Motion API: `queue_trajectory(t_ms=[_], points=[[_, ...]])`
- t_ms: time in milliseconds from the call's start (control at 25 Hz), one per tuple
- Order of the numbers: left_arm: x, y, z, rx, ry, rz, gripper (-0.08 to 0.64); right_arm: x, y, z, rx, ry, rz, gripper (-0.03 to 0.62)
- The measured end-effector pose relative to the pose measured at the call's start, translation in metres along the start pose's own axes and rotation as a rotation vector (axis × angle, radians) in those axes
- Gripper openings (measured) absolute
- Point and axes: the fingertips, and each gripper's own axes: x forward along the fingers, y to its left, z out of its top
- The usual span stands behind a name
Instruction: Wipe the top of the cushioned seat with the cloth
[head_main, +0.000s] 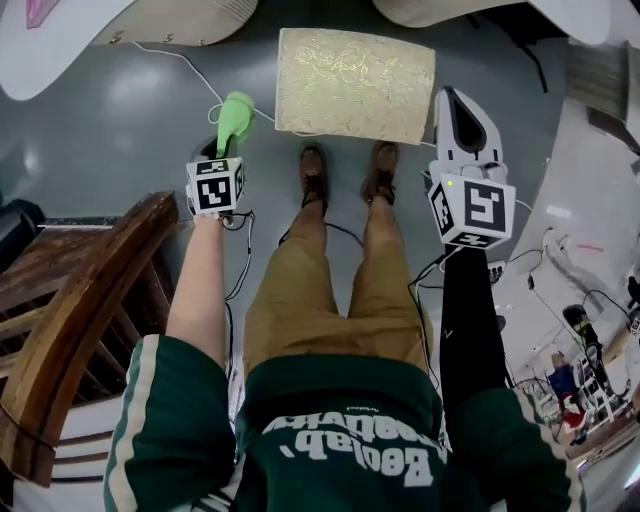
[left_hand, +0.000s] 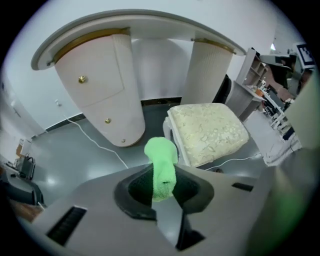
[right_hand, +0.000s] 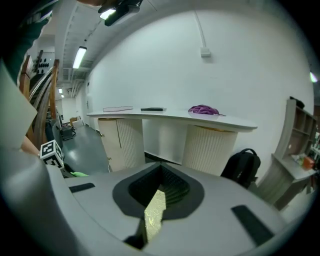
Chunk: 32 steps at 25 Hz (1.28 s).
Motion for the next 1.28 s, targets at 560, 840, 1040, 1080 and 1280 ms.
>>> queue_trajectory(t_ms=[560,840,1040,1080,1280], points=[[-0.06,-0.307,0.101,0.147,-0.287,-0.569,0.078,-0.05,-0.068,-0.028,0.029,0.009,-0.062,0.008],[-0.003,-0.416,0.088,0.105,-0.148,-0.672,0.078,-0.069,-0.112,-0.048,0.057,0.016,-0.088,0.008],[0.072,-0.397,0.055,0.148,0.064,-0.452,0.078,-0.085,-0.139,-0.064,0.072,0.019,-0.104,0.008],[0.077,-0.393,0.054,0.163,0.078,-0.433,0.078,-0.087,-0.142,-0.067,0.074,0.019,-0.104,0.008],[0.076,-0.389,0.055,0.186,0.054,-0.454,0.078,-0.089,-0.146,-0.074,0.085,0.023,-0.102,0.008]])
